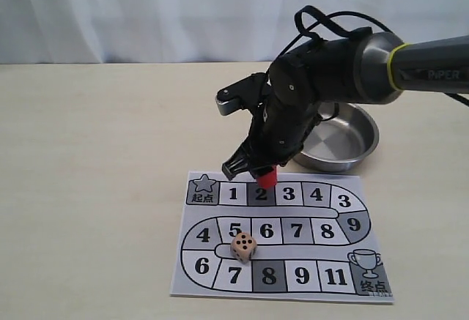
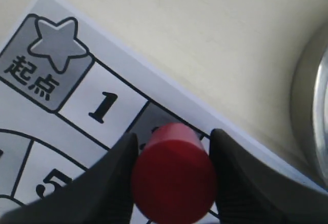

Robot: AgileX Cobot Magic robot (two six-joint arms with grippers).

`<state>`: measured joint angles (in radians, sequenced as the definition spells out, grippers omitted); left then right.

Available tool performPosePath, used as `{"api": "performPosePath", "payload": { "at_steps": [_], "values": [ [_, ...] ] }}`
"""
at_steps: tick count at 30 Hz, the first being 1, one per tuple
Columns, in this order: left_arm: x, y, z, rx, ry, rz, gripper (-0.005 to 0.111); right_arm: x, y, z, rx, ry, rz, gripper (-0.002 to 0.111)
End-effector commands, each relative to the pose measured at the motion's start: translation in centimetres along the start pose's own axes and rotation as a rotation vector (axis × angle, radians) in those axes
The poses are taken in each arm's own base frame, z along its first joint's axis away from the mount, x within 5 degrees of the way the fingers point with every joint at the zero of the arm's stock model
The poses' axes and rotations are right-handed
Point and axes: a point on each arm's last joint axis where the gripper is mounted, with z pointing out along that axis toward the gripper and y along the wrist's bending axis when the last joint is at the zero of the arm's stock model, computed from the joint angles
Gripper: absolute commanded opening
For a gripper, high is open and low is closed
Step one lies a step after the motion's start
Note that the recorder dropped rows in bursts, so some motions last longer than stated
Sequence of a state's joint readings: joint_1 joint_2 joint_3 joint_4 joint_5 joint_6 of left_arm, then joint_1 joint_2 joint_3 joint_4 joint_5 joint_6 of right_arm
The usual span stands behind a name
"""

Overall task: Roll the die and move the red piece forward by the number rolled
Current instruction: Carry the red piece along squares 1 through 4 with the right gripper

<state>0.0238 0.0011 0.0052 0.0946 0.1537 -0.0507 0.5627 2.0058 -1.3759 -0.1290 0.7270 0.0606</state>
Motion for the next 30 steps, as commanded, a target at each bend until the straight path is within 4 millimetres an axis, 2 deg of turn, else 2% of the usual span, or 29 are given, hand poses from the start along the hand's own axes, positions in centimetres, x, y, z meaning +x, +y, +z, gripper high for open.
{"api": "performPosePath", "payload": {
  "at_steps": [1, 6, 8, 12, 15, 18, 30],
  "values": [
    [-0.3, 0.0, 0.0, 0.001, -0.019, -0.003, 0.000, 0.6, -0.2, 0.4, 0.000, -0.022, 0.003, 0.004],
    [-0.3, 0.0, 0.0, 0.001, -0.019, -0.003, 0.000, 2.4, 0.5, 3.5, -0.041, -0.052, 0.043, 0.004],
    [-0.3, 0.0, 0.0, 0.001, -0.019, -0.003, 0.000, 2.6, 0.5, 3.9, -0.039, -0.030, 0.039, 0.004],
    [-0.3, 0.0, 0.0, 0.001, -0.019, -0.003, 0.000, 2.1, 0.2, 1.9, -0.021, -0.074, 0.016, 0.004],
    [-0.3, 0.0, 0.0, 0.001, -0.017, -0.003, 0.000, 1.9, -1.1, 0.9, -0.012, -0.107, 0.073, 0.004],
    [-0.3, 0.0, 0.0, 0.001, -0.017, -0.003, 0.000, 2.2, -2.4, 0.8, -0.001, -0.086, 0.136, 0.004],
    [-0.3, 0.0, 0.0, 0.001, -0.017, -0.003, 0.000, 2.9, -3.3, 1.0, 0.013, -0.029, 0.147, 0.004]
  ]
}}
